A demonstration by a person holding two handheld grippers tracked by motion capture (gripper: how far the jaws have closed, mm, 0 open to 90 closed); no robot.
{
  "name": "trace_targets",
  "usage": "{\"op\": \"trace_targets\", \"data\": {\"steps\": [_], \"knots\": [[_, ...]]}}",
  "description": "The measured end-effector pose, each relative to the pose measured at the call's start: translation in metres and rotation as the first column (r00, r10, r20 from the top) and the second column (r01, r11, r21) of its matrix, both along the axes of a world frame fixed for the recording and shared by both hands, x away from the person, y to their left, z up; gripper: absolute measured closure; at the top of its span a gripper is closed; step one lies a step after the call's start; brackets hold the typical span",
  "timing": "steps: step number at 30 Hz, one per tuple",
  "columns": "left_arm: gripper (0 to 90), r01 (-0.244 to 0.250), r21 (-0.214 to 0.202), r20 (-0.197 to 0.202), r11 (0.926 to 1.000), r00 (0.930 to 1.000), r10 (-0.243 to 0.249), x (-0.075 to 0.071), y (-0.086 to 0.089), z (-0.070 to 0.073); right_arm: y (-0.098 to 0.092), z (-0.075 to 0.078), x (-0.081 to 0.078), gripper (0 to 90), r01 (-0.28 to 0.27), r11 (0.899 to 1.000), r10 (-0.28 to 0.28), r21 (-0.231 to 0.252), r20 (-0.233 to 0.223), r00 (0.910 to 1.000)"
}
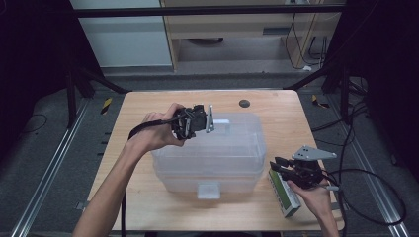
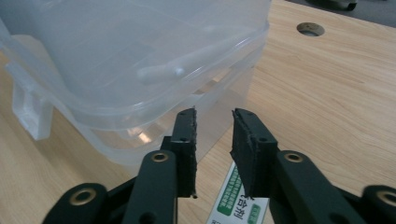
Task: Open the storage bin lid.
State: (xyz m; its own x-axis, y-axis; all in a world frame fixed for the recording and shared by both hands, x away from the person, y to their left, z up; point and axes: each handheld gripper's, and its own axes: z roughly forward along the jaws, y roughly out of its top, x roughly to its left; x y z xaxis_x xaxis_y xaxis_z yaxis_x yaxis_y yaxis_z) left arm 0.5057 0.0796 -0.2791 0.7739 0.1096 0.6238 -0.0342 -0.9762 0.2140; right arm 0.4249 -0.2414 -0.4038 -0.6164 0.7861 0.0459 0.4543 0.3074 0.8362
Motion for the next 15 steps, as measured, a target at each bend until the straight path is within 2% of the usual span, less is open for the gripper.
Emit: {"op": "trace_targets", "data": {"steps": [9, 15], "knots": [[72.3, -0.013, -0.013, -0.005, 0.9998, 0.9999, 0.013, 0.008, 0.000, 0.005, 0.006, -0.004, -0.001, 81.4, -0.054, 0.998, 0.054, -0.011, -0.017, 0.9984], [72.1, -0.015, -0.024, -0.002, 0.9996, 0.9999, 0.015, 0.012, 0.001, 0.007, 0.008, -0.004, -0.001, 88.1, -0.083, 0.996, 0.084, 0.009, -0.029, 0.9961]]}}
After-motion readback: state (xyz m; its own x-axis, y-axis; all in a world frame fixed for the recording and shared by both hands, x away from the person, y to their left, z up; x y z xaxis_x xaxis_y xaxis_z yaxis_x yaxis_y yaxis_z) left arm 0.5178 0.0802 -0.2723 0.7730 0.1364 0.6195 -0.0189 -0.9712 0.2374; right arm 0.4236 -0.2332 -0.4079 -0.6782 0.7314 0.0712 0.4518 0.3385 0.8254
